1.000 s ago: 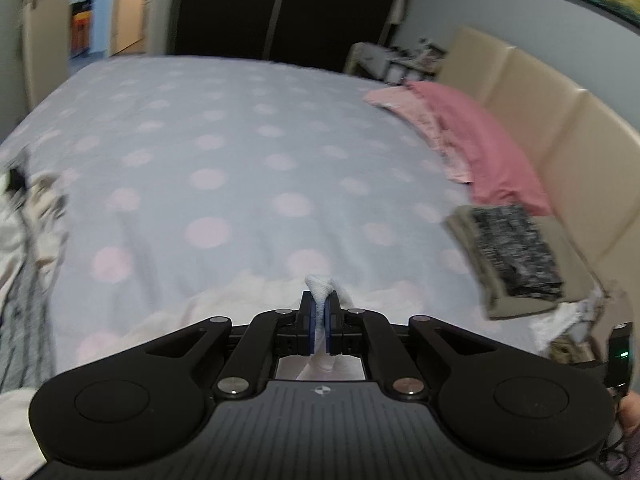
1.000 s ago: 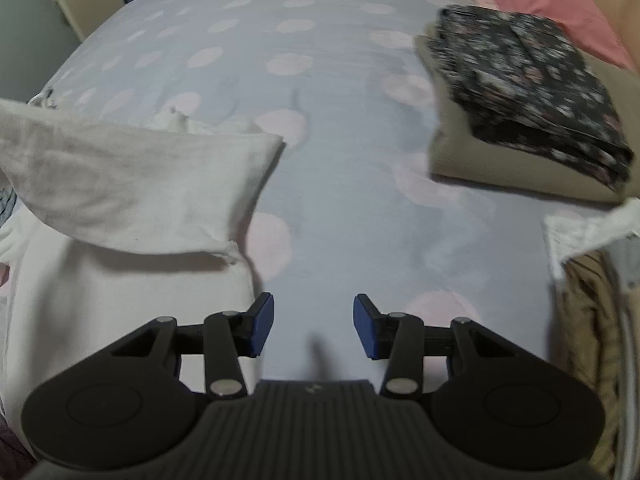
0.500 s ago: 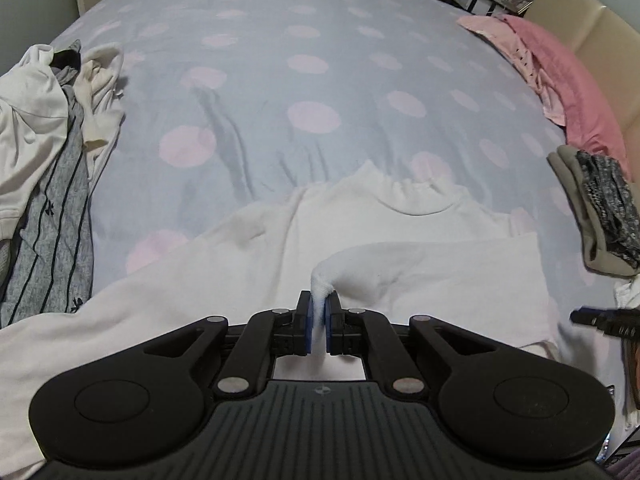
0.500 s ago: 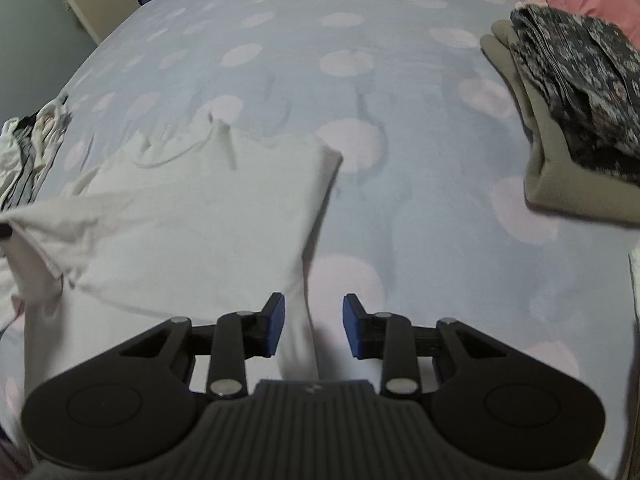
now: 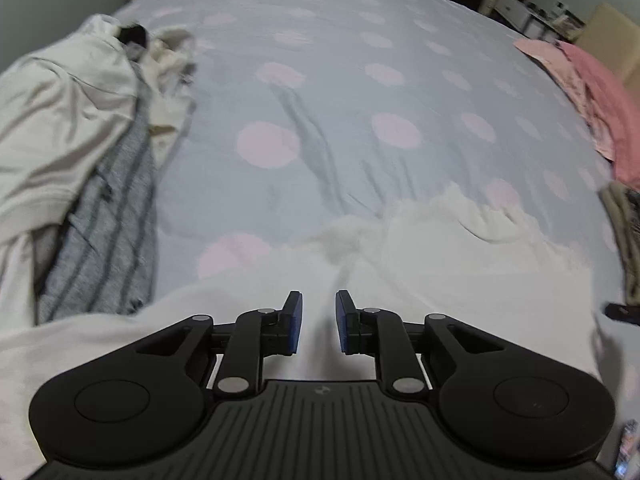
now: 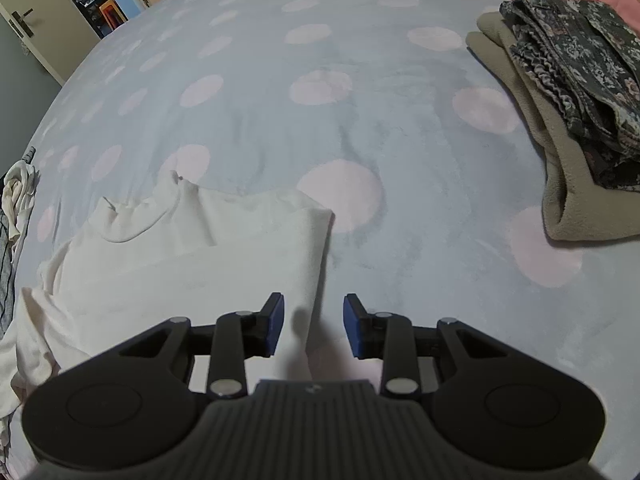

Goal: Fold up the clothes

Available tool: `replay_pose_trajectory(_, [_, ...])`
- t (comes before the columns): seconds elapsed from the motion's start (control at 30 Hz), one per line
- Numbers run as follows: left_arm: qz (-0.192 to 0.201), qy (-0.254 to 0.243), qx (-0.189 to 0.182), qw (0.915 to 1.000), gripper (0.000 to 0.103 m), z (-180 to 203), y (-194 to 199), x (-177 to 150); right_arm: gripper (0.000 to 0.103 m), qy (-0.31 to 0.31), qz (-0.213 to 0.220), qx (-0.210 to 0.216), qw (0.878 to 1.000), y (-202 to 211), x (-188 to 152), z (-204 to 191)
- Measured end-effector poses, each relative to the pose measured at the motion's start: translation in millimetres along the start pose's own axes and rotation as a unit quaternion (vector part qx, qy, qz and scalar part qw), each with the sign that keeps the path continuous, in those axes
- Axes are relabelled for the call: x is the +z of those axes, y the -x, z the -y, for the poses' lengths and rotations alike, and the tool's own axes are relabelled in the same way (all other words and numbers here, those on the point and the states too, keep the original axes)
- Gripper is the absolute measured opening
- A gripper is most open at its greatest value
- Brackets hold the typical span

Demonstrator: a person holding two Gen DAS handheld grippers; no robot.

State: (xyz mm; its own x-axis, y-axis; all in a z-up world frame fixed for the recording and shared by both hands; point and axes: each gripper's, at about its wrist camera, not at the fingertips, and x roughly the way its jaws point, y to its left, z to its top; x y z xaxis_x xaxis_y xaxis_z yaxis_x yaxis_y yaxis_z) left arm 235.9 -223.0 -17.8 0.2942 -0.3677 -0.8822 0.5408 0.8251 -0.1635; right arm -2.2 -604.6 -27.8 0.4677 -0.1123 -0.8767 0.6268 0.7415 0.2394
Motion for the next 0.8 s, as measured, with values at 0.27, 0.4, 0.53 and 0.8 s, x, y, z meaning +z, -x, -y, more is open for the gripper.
replay_pose_trajectory(0.27, [-0.004, -0.11, -0.046, 0.9929, 0.047, 61.1, -4.1, -32.3, 0.037, -0.01, -0.012, -0.012, 1.0, -7.4, 0.3, 4.4])
replay_pose_trajectory(0.4, [-0.02, -0.118, -0.028, 0.9924, 0.05, 74.9, -28.9, -37.6, 0.039, -0.01, -0.014, -0.009, 1.0, -8.0, 0.1, 3.6])
replay_pose_trajectory(0.53, [-0.029, -0.102, -0.021, 0.9941, 0.05, 80.1, -47.2, -37.1, 0.041, -0.008, -0.004, -0.002, 1.0, -9.1, 0.6, 3.1])
replay_pose_trajectory(0.8, [-0.043, -0.084, 0.007, 0.9955, 0.007, 74.6, -63.6, -32.4, 0.041, -0.067, 0.028, 0.028, 0.997, -16.2, 15.6, 13.7])
